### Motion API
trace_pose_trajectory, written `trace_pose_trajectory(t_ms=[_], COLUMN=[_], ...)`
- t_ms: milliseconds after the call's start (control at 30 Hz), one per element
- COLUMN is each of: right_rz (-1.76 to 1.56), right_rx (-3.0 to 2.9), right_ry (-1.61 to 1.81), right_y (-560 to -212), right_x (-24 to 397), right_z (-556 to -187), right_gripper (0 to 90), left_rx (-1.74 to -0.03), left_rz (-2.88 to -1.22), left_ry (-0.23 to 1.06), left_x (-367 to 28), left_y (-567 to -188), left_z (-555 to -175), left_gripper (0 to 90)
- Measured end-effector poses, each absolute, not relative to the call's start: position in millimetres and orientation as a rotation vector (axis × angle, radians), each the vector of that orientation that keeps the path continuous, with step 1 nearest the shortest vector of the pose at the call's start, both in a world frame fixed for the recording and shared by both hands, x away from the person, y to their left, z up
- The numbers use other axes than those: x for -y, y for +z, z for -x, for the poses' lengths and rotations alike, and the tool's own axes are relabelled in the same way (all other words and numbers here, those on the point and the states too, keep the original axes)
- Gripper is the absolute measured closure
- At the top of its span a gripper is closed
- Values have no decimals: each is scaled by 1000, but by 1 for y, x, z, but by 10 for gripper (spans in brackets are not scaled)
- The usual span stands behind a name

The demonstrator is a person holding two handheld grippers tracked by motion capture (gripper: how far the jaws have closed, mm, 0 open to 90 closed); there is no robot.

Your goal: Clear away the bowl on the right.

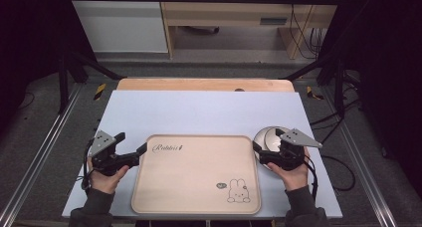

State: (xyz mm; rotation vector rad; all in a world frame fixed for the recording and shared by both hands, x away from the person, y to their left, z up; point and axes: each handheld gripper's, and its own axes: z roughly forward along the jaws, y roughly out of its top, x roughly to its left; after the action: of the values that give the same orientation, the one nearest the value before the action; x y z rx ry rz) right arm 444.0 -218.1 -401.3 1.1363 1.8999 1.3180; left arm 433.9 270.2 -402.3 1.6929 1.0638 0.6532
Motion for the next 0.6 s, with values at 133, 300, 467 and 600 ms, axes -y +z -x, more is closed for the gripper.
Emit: trace_pose_trajectory(t_ms=[133, 300, 467, 600], right_rz=[-1140, -1141, -1145, -1156], right_rx=[-1897, -1890, -1881, -1871], right_ry=[1325, 1328, 1325, 1331], right_y=[-401, -400, -398, -397], right_x=[219, 220, 223, 226], right_z=[-444, -443, -442, -443], right_gripper=[83, 84, 85, 88], left_rx=[-1067, -1063, -1065, -1064], left_rz=[-1697, -1709, -1722, -1728], left_ry=[654, 657, 650, 650], left_x=[-270, -270, -268, -267], left_y=[-403, -405, -407, -408], left_z=[-434, -435, -436, -436], left_gripper=[117, 121, 123, 125])
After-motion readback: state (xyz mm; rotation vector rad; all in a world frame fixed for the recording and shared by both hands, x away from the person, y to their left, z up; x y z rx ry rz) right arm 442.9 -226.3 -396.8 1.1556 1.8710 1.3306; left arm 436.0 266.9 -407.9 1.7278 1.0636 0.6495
